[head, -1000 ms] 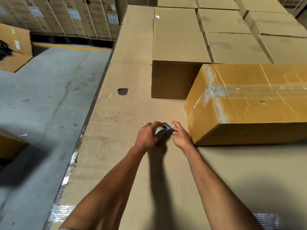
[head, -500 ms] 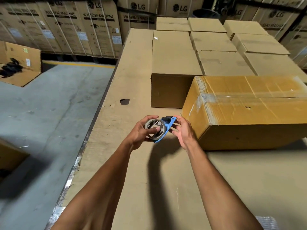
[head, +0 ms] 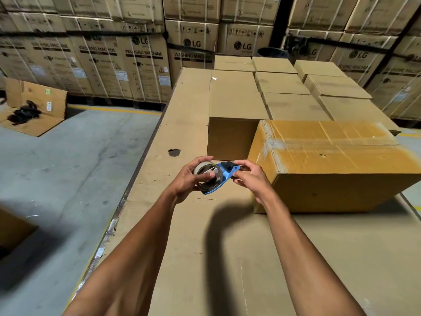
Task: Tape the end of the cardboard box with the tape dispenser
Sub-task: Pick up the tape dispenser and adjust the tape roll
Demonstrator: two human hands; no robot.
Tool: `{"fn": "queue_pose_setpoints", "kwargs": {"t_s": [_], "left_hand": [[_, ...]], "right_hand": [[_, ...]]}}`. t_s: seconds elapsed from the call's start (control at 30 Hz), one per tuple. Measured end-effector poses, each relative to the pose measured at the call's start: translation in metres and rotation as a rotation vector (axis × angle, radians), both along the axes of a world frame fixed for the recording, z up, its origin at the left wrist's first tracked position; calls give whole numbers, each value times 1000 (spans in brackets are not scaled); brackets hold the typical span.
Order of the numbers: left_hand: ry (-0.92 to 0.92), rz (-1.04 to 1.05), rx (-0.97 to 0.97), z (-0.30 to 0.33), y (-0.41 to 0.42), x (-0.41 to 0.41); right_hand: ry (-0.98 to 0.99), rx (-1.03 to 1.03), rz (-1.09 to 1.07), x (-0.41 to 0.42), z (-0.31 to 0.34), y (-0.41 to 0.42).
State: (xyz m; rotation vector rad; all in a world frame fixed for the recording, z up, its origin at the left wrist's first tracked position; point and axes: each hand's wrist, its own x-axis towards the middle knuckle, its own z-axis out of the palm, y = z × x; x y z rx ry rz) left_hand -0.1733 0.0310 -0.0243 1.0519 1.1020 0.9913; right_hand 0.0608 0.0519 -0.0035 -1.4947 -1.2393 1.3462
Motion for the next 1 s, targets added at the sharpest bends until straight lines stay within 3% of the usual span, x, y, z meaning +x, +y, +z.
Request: {"fn": "queue_pose_setpoints", "kwargs": {"t_s": [0.17,0.57,0.83,1.0], "left_hand": [[11,-1,18,6,-6,2],[40,4,46,17,-19,2],[43,12,59,19,-24,2],[29,8,71,19,-24,6]], "right_hand": [[-115,7,41,8,13,-4],[-59,-26,21,8,24,-12],[-287,111,64,7,33,-14],[-674,246,144,4,35,-13]]}}
